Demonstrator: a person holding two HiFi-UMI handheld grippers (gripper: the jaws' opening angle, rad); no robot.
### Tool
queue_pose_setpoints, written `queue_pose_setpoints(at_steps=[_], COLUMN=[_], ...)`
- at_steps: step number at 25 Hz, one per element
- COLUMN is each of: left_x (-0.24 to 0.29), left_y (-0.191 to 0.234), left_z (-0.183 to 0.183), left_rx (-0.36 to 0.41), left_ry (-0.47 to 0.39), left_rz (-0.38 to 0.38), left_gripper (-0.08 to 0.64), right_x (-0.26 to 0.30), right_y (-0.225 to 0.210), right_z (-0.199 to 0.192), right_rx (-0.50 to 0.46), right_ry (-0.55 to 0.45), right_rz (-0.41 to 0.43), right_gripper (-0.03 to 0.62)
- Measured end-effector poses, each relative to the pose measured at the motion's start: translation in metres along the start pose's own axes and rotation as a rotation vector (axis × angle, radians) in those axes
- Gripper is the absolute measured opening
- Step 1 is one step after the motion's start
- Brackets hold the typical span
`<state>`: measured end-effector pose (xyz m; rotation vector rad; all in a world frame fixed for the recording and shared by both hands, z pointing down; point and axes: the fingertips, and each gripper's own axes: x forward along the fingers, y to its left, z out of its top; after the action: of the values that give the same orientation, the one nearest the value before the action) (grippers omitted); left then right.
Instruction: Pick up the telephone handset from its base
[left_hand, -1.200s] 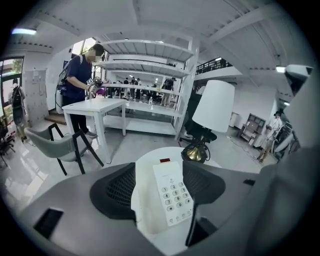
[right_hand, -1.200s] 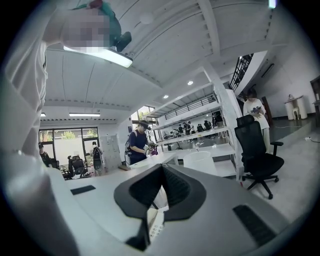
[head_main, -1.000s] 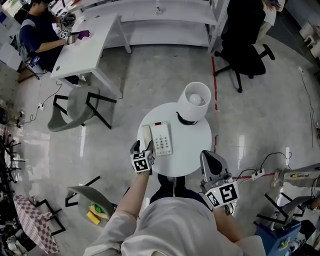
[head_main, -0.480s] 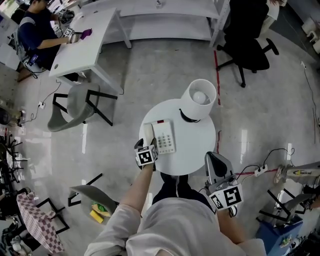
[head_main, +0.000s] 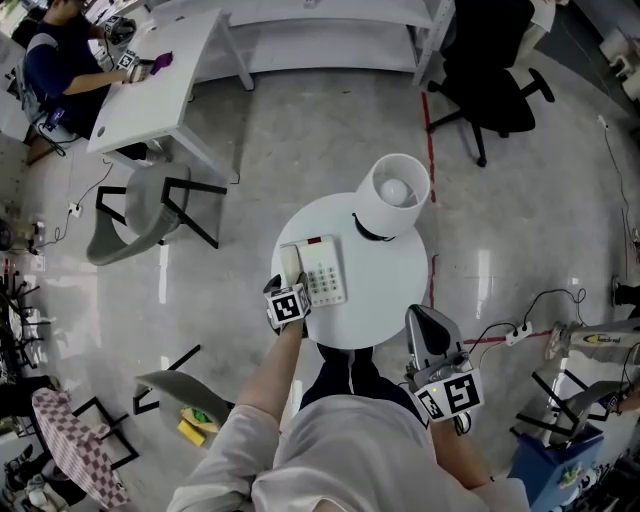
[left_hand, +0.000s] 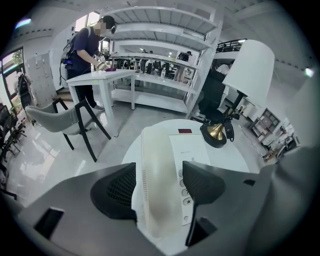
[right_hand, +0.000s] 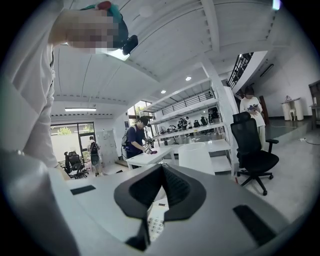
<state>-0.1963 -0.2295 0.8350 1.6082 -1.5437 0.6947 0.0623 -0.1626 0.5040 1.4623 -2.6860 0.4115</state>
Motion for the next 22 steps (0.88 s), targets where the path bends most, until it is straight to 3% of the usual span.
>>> queue_pose_setpoints(at_steps=[15, 22], left_x=[0.014, 0.014], left_y=[-0.003, -0.004], left_z=[-0.008, -0.009], left_rx=[-0.005, 0.006], left_ry=[0.063, 0.067], left_rz=[0.031, 0.046], left_gripper=[0.298, 0.239], right_x=[-0.004, -0.005], right_y=[-0.010, -0.010], right_z=[-0.007, -0.008], right_rx=[0.036, 0.046], right_ry=[0.018, 0.013], right_rz=[-0.016, -0.013], right_gripper=[0.009, 0.009])
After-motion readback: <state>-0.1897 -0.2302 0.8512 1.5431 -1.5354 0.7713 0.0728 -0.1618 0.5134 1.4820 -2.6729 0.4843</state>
